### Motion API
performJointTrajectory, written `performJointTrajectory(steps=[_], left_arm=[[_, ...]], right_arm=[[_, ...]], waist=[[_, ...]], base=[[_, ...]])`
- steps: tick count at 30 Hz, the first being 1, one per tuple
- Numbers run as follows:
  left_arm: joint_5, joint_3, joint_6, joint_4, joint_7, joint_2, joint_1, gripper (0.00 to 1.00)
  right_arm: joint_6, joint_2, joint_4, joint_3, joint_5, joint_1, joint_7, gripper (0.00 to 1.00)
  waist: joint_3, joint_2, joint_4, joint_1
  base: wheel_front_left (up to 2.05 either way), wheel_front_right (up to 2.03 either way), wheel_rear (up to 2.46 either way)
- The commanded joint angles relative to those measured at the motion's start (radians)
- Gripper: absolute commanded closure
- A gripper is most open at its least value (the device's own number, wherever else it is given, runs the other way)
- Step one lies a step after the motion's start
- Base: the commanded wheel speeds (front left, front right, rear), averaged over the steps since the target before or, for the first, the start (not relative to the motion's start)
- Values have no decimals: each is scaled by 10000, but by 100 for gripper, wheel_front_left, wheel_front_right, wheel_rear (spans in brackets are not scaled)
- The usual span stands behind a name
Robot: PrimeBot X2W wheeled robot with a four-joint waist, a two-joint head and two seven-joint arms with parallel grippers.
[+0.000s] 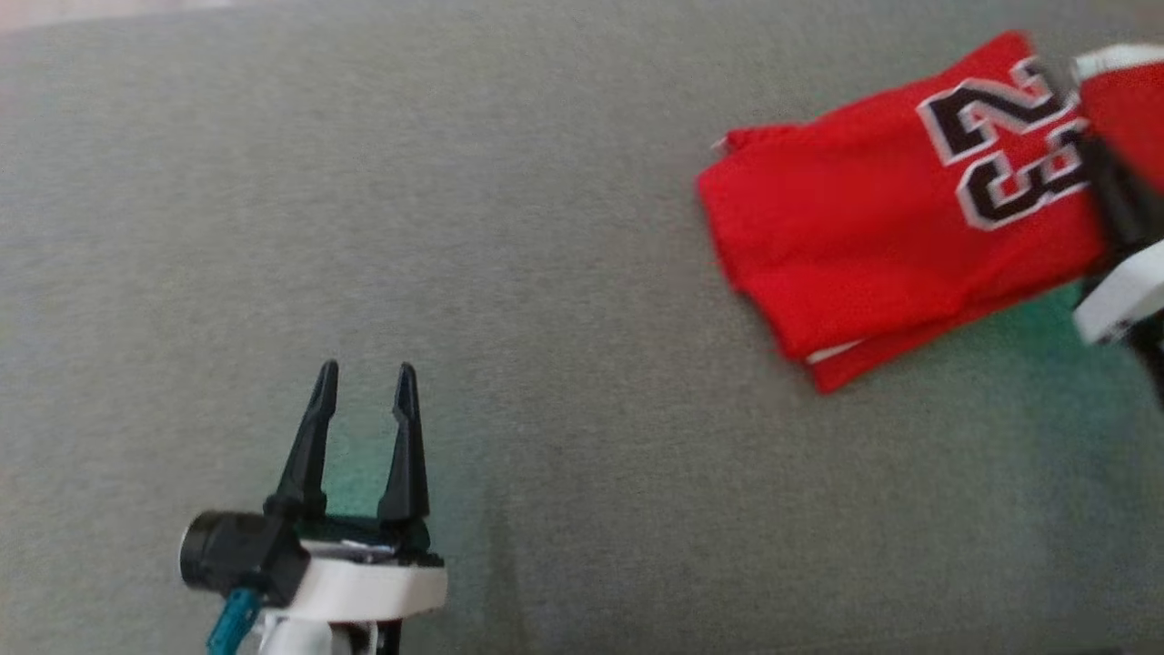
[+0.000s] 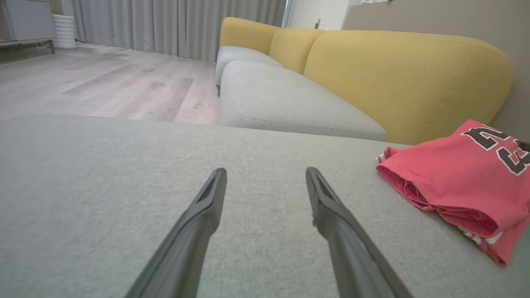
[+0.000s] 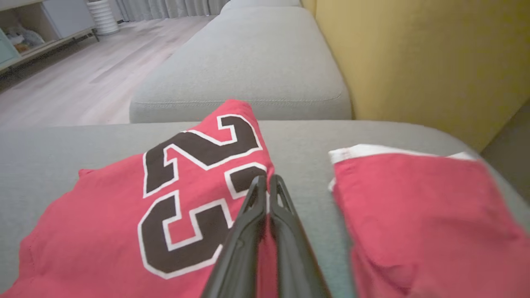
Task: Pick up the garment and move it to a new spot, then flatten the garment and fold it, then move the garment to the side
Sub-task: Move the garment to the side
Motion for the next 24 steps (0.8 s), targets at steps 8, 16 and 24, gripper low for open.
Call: performJointTrajectory(steps=[8,16,24], left_arm=[[281,427,-249,-207,-65,-17,-626,0],[387,381,-391,-212,-65,-17,-1106,0],[355,475,-404,-349,-65,-17,-1340,0]], right_arm=[[-7,-1389,-1568,-1892,-649,-47,951,100],[-7,-1658,-2795,-4640,-1456,723,2241,100],[-7,-766,-4137,-6304,-2764,1544,3051,0]], waist=[[1034,0,-784,-2],[1702,0,-751,-2],[1691,0,-481,-2]], base=[[0,0,0],[0,0,0],[0,0,0]])
